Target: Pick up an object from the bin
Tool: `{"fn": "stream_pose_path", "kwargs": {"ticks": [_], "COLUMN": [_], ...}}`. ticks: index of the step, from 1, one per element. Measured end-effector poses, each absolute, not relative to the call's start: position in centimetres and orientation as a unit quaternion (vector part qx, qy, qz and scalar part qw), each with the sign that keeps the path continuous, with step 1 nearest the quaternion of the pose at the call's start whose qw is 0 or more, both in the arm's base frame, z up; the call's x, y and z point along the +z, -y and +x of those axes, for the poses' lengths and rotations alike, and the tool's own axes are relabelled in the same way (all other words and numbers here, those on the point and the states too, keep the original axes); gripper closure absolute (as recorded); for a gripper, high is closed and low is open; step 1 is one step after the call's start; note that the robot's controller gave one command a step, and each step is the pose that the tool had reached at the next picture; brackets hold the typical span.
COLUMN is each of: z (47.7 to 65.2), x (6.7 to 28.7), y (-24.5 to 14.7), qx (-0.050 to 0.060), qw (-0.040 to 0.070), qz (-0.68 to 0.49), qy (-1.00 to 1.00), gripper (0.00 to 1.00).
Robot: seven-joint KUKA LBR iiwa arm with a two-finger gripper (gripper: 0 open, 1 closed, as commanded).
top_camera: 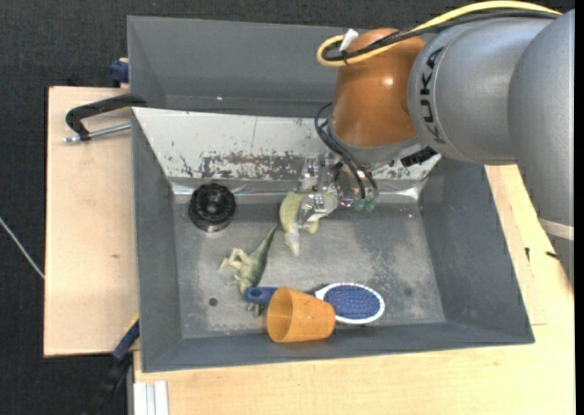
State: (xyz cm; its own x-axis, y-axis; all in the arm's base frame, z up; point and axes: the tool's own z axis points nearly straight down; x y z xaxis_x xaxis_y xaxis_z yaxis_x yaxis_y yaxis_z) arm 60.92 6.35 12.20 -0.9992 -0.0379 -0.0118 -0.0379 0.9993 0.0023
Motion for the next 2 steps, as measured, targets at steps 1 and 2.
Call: {"fn": "stream_pose_path", "kwargs": {"ticks": [1,2], "z": [61.1,61.3], "x": [12.9,16.2], "y": [-6.4,-6.5], "qx": [0.001,0.001], "qw": [0.004,0.005], "qz": [-0.019,-0.019], "qy": [-1.0,-1.0], "gripper": [1.0,1.0]}}
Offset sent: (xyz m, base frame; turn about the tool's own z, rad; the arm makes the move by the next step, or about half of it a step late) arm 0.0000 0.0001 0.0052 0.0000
